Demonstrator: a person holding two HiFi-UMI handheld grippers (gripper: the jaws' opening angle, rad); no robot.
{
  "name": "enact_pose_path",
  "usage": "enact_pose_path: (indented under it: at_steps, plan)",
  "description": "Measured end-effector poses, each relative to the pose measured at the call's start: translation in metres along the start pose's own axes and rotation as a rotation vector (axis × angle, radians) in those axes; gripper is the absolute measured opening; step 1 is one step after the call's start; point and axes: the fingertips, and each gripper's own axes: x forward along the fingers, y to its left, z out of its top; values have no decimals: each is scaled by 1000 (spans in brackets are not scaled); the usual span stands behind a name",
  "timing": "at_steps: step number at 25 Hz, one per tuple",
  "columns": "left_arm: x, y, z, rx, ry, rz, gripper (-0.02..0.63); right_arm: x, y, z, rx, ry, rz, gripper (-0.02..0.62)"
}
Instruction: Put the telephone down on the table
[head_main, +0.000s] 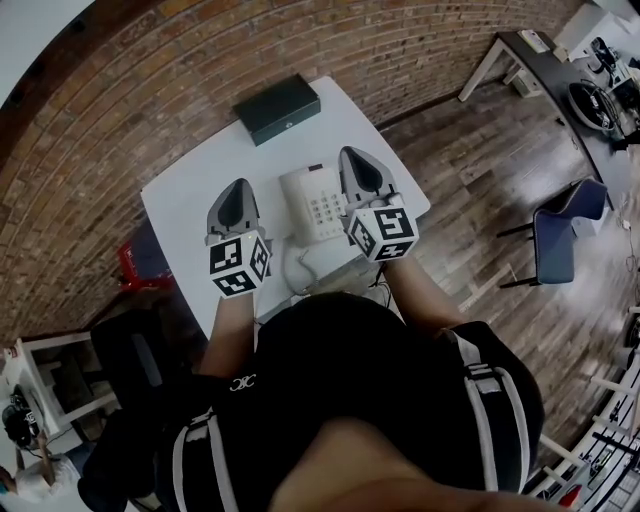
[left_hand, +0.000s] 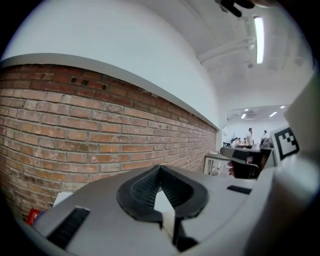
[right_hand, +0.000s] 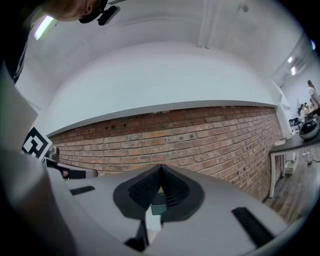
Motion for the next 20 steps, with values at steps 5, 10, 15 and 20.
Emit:
enact_pose_path:
  at_steps: [5,10,15,20]
  plan:
    - [-4,2,0,23,3,8,3,-3,5,-2,45,-1,18,-2]
    - [-6,1,-1,26,9,-5,3,-5,7,-5,38,8,18,-2]
    - [-7,-1,-1,16,8,-15,3,-6,12,-5,20,15,25,-2]
    - [-9,0,-1,6,11,-23,3,-6,16,-7,10,23,24,-2]
